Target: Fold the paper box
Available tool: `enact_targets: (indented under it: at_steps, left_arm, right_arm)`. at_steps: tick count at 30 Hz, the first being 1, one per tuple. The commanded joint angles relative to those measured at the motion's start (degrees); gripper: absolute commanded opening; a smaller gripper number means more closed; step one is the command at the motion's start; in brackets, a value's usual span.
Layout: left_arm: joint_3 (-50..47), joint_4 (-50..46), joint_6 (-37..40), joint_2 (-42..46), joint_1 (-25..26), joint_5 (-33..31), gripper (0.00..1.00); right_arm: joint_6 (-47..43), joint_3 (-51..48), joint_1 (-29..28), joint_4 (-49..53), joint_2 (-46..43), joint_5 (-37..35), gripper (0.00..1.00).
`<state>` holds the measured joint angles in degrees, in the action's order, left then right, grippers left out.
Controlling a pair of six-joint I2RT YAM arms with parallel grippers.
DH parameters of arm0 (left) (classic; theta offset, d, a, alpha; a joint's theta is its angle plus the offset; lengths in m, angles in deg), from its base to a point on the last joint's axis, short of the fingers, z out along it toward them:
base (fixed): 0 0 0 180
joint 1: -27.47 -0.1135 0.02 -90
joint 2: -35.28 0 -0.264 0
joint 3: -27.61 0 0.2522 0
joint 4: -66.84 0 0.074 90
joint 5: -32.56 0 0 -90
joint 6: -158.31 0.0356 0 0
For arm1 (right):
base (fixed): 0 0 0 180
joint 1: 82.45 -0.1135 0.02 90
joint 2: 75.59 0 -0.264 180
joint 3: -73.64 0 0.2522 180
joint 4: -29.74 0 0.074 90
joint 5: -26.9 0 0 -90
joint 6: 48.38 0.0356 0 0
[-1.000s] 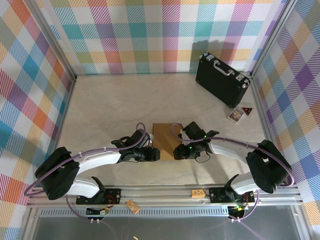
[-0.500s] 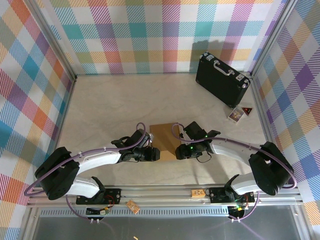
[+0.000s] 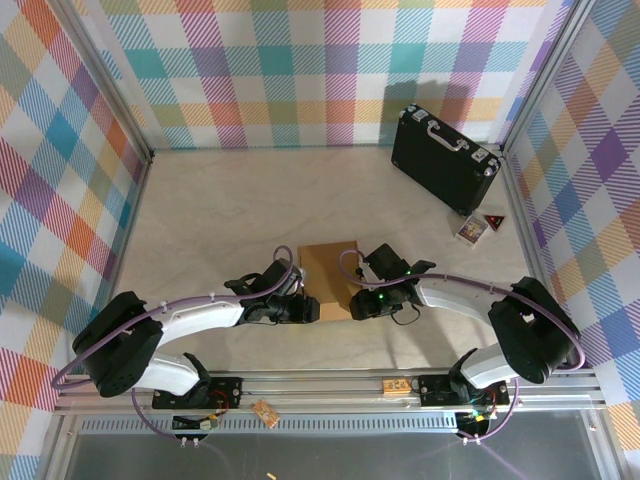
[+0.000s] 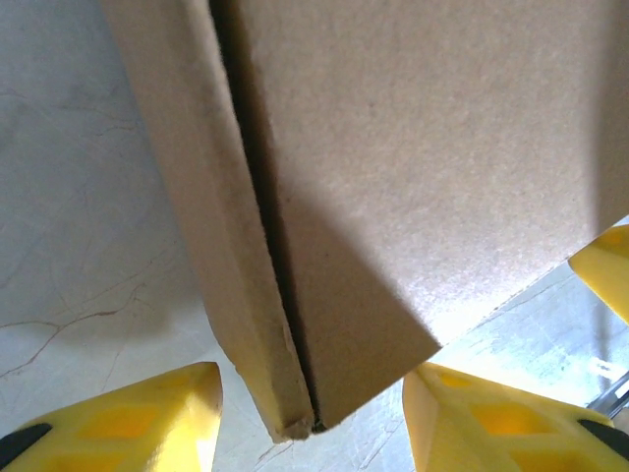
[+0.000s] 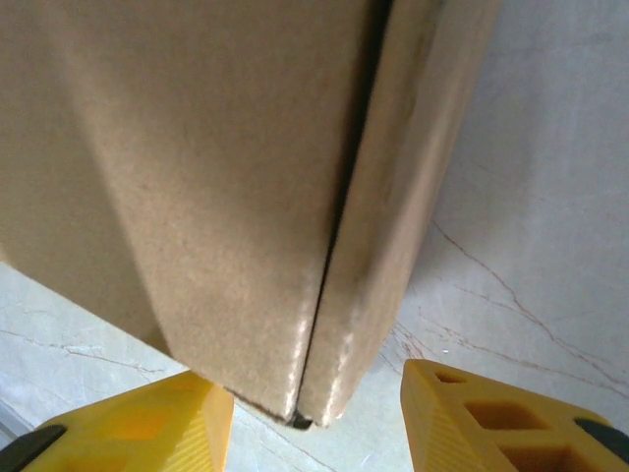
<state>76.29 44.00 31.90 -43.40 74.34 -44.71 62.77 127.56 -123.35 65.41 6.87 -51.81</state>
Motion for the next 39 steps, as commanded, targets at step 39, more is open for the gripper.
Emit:
enact_targets:
  at_steps: [39]
  left_arm:
    - [57.3,-31.9,20.9,-37.7,-16.4,-4.2,0.57]
  right_arm:
    - [2.7,-3.5,-0.3,2.7,-8.3,-5.9,0.50]
